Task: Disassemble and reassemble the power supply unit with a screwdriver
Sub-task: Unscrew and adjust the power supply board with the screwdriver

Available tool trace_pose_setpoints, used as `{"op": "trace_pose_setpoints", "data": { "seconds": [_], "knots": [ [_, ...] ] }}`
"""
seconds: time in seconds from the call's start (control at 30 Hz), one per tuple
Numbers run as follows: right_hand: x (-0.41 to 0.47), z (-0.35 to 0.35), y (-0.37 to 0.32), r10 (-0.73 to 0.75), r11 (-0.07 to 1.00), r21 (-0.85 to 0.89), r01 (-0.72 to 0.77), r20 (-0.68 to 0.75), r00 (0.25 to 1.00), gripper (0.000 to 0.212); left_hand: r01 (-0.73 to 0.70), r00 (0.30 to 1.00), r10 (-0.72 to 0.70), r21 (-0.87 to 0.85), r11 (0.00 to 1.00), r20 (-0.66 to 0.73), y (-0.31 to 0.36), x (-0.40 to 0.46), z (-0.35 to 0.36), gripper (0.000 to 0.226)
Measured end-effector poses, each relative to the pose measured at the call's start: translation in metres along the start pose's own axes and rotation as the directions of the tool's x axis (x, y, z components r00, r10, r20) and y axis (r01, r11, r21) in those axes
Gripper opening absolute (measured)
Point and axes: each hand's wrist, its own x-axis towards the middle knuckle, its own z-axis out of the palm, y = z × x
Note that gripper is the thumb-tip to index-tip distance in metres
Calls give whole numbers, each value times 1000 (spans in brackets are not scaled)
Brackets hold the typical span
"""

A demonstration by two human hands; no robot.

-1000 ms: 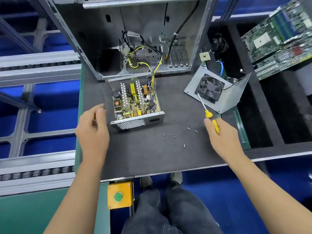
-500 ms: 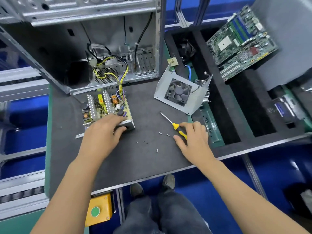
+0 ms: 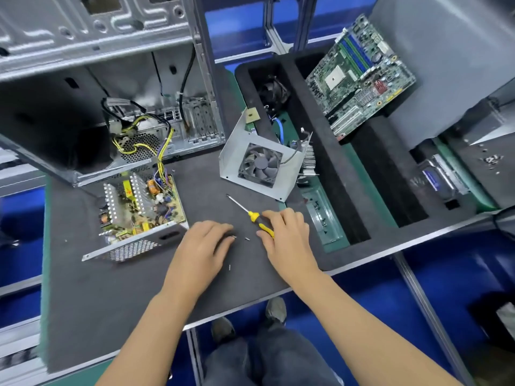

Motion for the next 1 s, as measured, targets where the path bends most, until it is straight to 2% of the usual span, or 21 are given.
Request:
{"op": "trace_pose_setpoints", "data": {
  "seconds": [0.07,0.3,0.5,0.6,0.7,0.8,0.87,0.93,1.0],
  "knots": [
    [-1,-2,3,-23,1000,15,23,20,1000,42,72,996,-72,4,997,43,-2,-2,7,20],
    [-1,-4,7,-43,996,75,46,-45,998,35,130,989,-130,-7,991,66,-3,7,12,17],
    [1,-12,15,-84,982,141,125,-264,961,32,159,984,-157,-26,987,80,-1,10,10,19],
    [7,-24,22,-69,969,195,152,-380,923,28,197,978,-193,-52,979,76,1,13,7,18],
    [7,-36,40,-26,960,240,142,-429,903,19,240,969,-235,-72,968,73,1,15,6,17],
    [6,-51,73,90,951,304,59,-455,886,12,264,964,-259,-93,960,57,2,19,6,16],
    [11,-63,96,247,929,362,-82,-437,865,15,268,963,-265,-106,958,40,3,24,7,16],
    [19,-73,114,350,904,375,-204,-380,856,18,269,963,-268,-119,956,27,5,28,9,16],
    [26,-79,127,341,915,319,-249,-280,897,20,281,959,-281,-140,949,24,6,31,11,16]
  ]
}}
